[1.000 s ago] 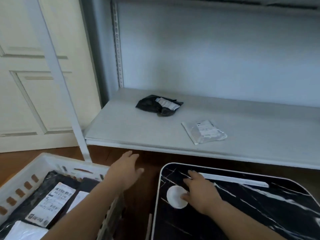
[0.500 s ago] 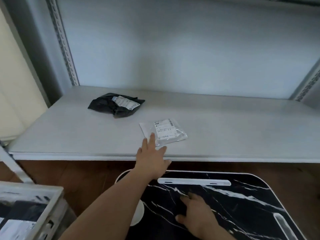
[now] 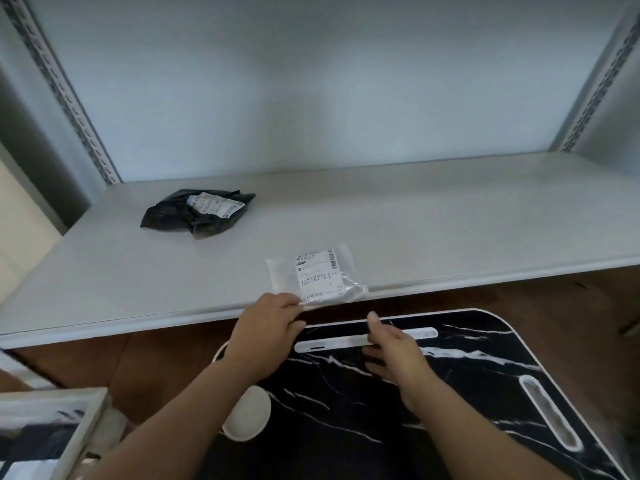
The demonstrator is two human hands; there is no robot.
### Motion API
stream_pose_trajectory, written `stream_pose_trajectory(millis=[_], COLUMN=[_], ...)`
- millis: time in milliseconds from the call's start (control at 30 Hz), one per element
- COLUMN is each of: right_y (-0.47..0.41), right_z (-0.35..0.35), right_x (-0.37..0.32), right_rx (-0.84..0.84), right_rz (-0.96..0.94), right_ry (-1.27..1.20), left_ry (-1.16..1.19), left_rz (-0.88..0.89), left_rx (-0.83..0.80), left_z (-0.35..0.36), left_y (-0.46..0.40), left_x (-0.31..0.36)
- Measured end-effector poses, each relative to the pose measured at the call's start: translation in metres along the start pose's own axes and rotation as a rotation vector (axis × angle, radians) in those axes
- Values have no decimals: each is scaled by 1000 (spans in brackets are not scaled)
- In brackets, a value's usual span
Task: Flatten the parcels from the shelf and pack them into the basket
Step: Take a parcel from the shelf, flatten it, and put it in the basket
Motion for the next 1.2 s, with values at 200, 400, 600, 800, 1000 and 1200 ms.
stream_pose_trajectory(millis=[200, 400, 600, 800, 1000, 1200], right_y=[32, 75, 110, 128, 128, 143], right_z=[-25, -45, -43, -46, -53, -42], right_x=[14, 54, 63, 65, 54, 28], right_rx=[-79, -57, -120, -117, -14, -71], right_rz=[160, 92, 96, 252, -34, -100], right_ry=[-189, 86, -119, -347, 46, -58], left_ry=[164, 388, 1370, 1534, 1687, 1797], left_rz=[-22, -391, -1325, -1395, -1323, -1278], left_rx=[-49, -35, 7, 93, 61, -105], left_z=[15, 24, 22, 18, 6, -7], left_y=[93, 142, 162, 169, 170, 163], left_x=[49, 64, 71, 79, 90, 104])
Point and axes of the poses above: each hand's wrist, its own y-axis away from the middle knuckle, its own z-axis out of the palm, x = y × z, the point moved 4 cm from there along -y, towards the middle knuckle, and after that the axes turned 9 degrees about x, right-handed, at the moved point
